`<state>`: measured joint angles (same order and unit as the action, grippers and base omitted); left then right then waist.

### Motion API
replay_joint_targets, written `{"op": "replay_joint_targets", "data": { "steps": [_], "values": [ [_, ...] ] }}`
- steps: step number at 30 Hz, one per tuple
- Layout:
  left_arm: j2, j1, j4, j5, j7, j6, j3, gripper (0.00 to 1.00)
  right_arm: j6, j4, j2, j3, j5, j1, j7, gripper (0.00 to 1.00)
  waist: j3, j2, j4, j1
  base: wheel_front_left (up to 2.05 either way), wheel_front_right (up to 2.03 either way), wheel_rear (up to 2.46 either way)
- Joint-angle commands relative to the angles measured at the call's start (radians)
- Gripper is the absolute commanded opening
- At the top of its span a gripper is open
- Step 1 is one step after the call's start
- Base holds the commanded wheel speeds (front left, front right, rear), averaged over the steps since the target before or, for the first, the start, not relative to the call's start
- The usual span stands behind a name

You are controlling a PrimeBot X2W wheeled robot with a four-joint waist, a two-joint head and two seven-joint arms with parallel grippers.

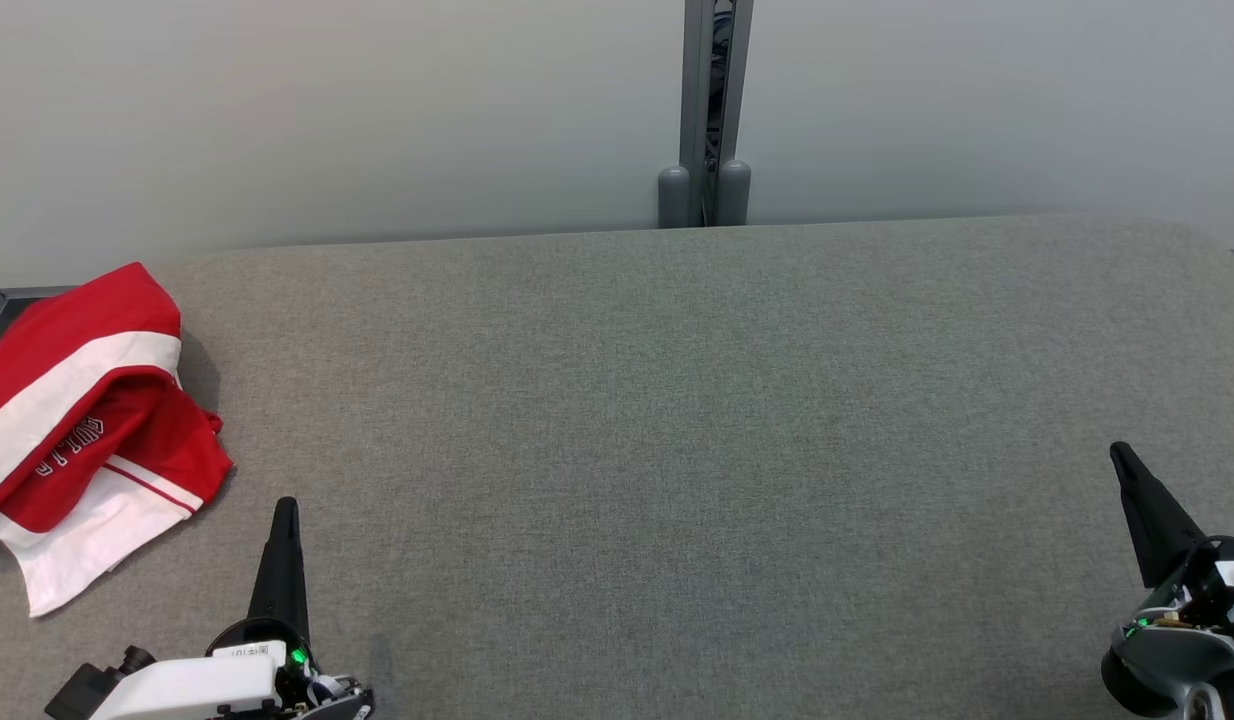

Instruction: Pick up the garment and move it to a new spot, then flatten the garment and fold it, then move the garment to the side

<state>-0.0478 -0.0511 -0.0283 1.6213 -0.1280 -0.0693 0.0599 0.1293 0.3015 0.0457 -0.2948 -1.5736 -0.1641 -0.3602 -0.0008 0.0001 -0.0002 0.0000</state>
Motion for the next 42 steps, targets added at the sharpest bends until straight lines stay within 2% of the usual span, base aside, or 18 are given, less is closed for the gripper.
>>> {"op": "replay_joint_targets", "data": {
  "steps": [1, 42],
  "values": [
    [-0.002, 0.017, 0.004, 0.001, 0.0, -0.006, -0.004, 0.0, 0.003, 0.001, 0.009, -0.003, -0.003, -0.005, -0.001, 0.0, 0.0, -0.0001, 0.0, 0.0, 0.0, 0.0, 0.0],
    [-0.002, 0.017, 0.004, 0.001, 0.0, -0.006, -0.003, 0.0, 0.003, 0.001, 0.009, -0.003, -0.003, -0.005, -0.001, 0.0, 0.0, -0.0001, 0.0, 0.0, 0.0, 0.0, 0.0]
  ]
}}
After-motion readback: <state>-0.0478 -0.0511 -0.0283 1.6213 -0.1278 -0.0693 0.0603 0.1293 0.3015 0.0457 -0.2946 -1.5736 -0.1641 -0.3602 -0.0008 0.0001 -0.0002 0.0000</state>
